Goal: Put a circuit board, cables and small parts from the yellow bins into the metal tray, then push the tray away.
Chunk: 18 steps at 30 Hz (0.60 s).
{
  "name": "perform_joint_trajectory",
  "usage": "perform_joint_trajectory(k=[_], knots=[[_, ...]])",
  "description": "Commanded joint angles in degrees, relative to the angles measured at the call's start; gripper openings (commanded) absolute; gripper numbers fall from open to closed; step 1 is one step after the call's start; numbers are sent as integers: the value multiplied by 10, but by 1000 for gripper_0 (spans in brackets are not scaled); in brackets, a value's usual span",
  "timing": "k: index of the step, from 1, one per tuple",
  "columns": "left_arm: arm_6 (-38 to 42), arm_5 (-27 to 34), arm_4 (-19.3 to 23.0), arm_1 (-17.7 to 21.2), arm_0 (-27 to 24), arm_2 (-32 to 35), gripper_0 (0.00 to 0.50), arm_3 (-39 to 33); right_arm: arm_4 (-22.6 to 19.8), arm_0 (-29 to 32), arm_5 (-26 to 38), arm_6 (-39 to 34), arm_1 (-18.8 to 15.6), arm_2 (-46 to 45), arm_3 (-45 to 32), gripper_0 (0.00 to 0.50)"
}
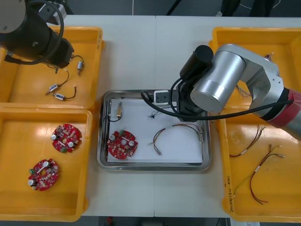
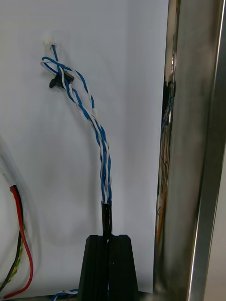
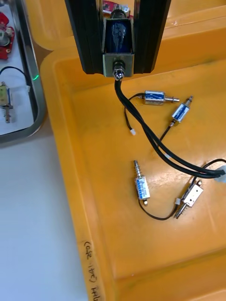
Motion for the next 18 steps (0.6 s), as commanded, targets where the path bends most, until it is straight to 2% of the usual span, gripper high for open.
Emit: perform_joint_trajectory(k=[1,7,9,11,13,18], knots=[[101,4,-3,-13,4,-20,1,-33,-6,-2,-18,26,-11,12,13,0],[125,5,-5,-21,4,-26,3,-44,-5,-2,-18,24,-1,19,22,0],[127,5,-5,-22,4,-27,1,-44,-5,-2,-18,23,-2,21,22,116],[132,4,-9,-24,4,-32,1,-46,-5,-2,-17,23,-1,23,22,394],[136,4,-12,-26,4,-36,1,-47,-5,-2,-16,21,-1,23,21,500],[142,4,-10,-26,4,-37,2,-48,-5,-2,-7,15,-2,21,14,500]])
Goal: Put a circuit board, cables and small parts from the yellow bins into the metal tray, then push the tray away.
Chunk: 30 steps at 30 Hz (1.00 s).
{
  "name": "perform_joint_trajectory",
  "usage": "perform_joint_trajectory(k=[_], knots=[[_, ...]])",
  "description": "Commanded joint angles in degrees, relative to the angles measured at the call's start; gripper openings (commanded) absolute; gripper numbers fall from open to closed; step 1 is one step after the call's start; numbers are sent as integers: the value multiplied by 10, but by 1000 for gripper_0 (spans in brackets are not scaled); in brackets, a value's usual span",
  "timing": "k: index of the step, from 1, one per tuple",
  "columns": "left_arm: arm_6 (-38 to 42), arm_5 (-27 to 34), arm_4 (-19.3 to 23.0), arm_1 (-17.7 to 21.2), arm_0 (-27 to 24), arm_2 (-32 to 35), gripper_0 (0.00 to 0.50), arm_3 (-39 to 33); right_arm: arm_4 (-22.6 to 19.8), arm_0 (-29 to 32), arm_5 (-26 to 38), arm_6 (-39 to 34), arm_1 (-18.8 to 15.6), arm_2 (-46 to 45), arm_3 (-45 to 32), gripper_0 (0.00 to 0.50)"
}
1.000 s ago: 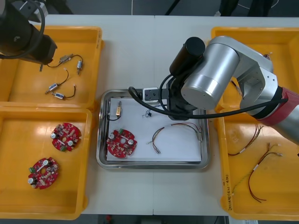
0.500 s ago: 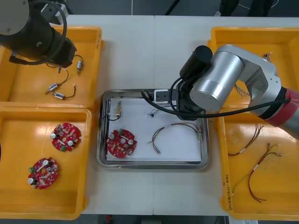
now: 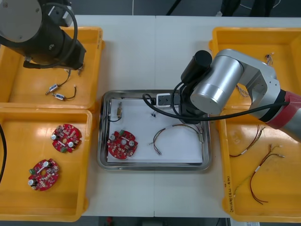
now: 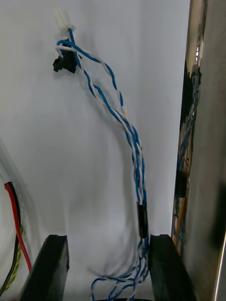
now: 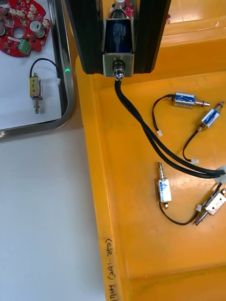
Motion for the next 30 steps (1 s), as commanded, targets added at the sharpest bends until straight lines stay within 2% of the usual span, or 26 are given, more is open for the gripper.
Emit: perform_joint_trajectory(k=[1,22,30], knots=[[45,4,-6,-10,4,-8,1,-24,-4,-2,8,14,-2,5,-12,500],[53,2,0,-10,4,-8,2,-25,6,-2,126,-22,3,-20,-110,500],[60,-1,1,-10,4,-8,2,-26,8,-2,277,-51,37,-101,-151,500]])
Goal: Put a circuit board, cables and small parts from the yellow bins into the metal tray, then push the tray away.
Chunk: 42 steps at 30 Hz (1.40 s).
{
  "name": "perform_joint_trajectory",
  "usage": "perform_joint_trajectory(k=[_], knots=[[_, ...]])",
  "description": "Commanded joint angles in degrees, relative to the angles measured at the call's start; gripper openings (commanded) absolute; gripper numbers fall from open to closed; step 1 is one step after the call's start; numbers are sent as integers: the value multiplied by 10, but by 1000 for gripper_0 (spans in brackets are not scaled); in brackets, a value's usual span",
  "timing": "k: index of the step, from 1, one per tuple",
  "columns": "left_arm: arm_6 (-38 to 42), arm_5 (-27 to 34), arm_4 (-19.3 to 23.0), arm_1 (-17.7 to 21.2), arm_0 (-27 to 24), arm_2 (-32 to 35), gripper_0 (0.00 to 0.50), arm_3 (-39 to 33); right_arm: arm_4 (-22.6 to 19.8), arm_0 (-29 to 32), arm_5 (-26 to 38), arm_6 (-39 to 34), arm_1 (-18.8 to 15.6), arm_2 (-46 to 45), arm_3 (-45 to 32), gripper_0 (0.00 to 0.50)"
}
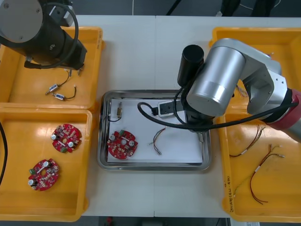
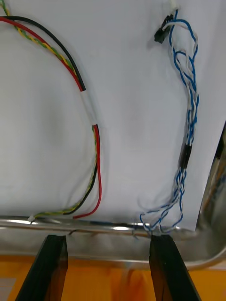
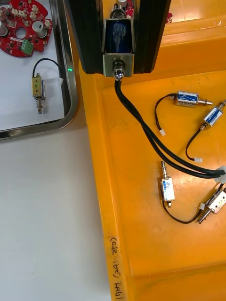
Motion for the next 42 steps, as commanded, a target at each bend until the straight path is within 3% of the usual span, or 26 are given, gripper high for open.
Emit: perform_joint_trajectory(k=[1,4,15,28,42], knots=[[59,-1,1,-7,4,-7,3,-22,5,-2,71,-48,27,-73,-43,500],[61,-1,1,-7,4,-7,3,-22,5,-2,109,-82,32,-99,-63,500],[71,-8,11,-8,4,-8,3,-27,-7,1,109,-199,14,-176,-120,500],[102,-7,-2,-28,4,-36,1,-44,-75,99,109,-320,-80,-326,-185,500],[213,-45,-57,-81,4,-148,2,-43,-92,210,109,-351,-99,-517,-206,500]])
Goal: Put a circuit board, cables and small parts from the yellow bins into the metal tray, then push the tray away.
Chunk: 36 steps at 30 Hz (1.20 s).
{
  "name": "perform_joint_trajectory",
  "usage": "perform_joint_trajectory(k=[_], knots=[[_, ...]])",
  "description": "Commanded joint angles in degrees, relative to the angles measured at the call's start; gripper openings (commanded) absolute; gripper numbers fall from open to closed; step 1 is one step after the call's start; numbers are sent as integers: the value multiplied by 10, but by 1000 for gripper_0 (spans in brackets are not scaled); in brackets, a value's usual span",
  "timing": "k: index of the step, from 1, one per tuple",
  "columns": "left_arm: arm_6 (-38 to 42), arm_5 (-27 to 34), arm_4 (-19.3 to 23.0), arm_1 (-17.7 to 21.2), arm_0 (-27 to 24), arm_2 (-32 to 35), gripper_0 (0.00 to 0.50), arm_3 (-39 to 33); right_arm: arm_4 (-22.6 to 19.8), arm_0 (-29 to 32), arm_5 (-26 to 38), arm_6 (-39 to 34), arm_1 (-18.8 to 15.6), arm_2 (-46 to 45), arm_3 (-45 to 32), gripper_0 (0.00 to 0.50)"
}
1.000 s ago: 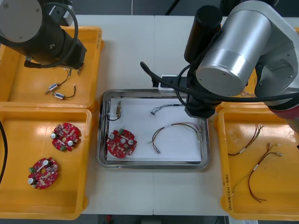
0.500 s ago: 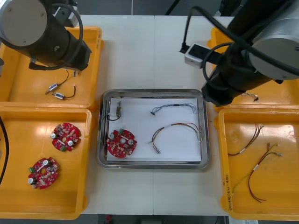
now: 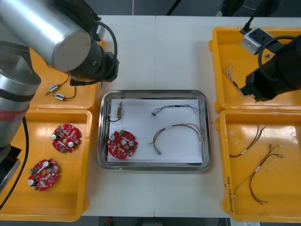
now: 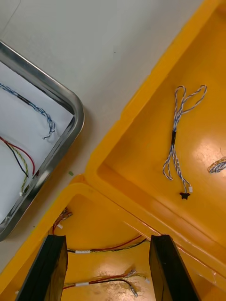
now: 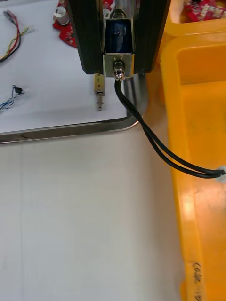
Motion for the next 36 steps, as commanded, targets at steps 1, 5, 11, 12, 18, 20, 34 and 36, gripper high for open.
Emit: perform_joint_trajectory(k=[1,5,11,12,18,20,34,36], knots=[[57,-16,-19,-31,3,-46,1,-15,-6,55,2,-22,-22,-92,-28,500],[79,-25,-26,-41,3,-85,2,-7,-1,99,2,-24,-22,-150,-35,500],[86,-52,-30,-47,10,-130,2,30,6,149,2,-24,-22,-202,-46,500],[86,-57,-33,-48,11,-134,2,33,8,154,2,-25,-22,-207,-46,500],[98,-94,-55,-51,31,-167,3,52,12,201,2,-32,-19,-236,-49,500],[102,-105,-60,-51,38,-176,1,53,11,211,2,-37,-17,-243,-49,500],[142,-192,-103,-64,51,-236,1,114,52,238,2,-66,21,-267,-40,500],[149,-192,-104,-65,50,-240,3,114,49,239,2,-71,24,-273,-35,500]])
